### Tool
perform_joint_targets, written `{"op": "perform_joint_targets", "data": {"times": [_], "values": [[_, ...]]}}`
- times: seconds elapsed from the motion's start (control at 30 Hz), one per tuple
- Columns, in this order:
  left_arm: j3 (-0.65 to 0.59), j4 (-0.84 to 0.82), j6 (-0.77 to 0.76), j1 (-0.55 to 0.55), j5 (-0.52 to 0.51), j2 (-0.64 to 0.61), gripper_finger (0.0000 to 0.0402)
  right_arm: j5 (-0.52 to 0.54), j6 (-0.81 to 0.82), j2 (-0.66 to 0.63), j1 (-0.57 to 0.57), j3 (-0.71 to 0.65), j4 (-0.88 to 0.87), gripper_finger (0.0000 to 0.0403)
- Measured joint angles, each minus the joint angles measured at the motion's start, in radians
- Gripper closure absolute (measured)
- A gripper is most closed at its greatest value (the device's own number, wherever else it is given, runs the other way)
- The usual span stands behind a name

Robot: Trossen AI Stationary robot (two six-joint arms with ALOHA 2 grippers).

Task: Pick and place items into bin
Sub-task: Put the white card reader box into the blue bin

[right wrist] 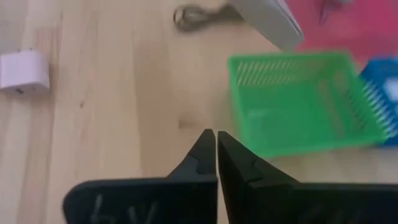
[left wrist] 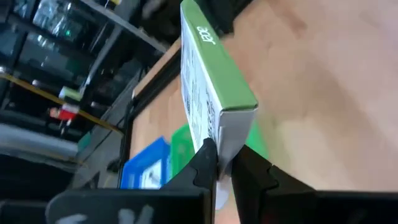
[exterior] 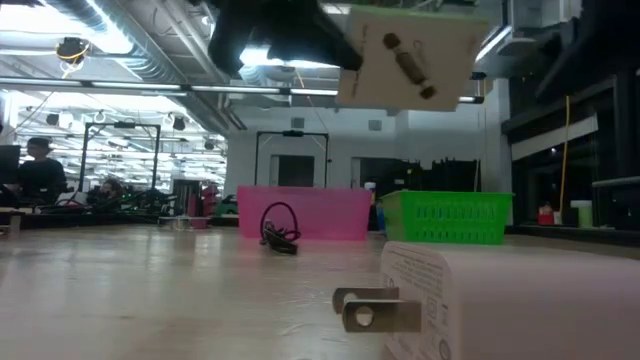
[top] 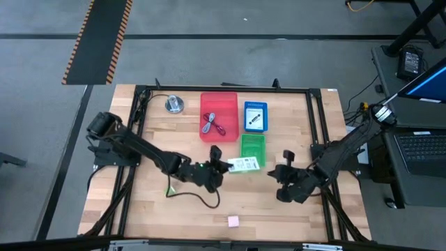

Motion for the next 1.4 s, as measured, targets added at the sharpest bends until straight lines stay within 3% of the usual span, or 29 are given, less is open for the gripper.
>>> {"op": "perform_joint_targets", "data": {"times": [0.33, 0.43, 0.7, 1.0, 1.2, 1.4], "values": [[-0.17, 0.278, 0.064, 0.095, 0.155, -0.06, 0.0378, 0.178, -0.173, 0.0, -0.02, 0.0, 0.096, 0.0402], [-0.192, 0.328, 0.077, 0.124, 0.211, -0.062, 0.0378, 0.188, -0.255, 0.0, -0.033, 0.0, 0.148, 0.0401], [-0.206, 0.323, 0.151, 0.171, 0.248, -0.069, 0.0379, 0.19, -0.405, -0.003, -0.068, 0.0, 0.228, 0.0339], [-0.206, 0.234, 0.153, 0.19, 0.324, -0.155, 0.0379, 0.266, -0.491, -0.003, -0.12, 0.0, 0.237, 0.0256], [-0.206, 0.209, 0.15, 0.2, 0.394, -0.183, 0.0379, 0.263, -0.593, -0.003, -0.139, 0.0, 0.348, 0.0233], [-0.206, 0.207, 0.184, 0.226, 0.443, -0.183, 0.0379, 0.189, -0.74, -0.003, -0.14, 0.0, 0.485, 0.0232]]}}
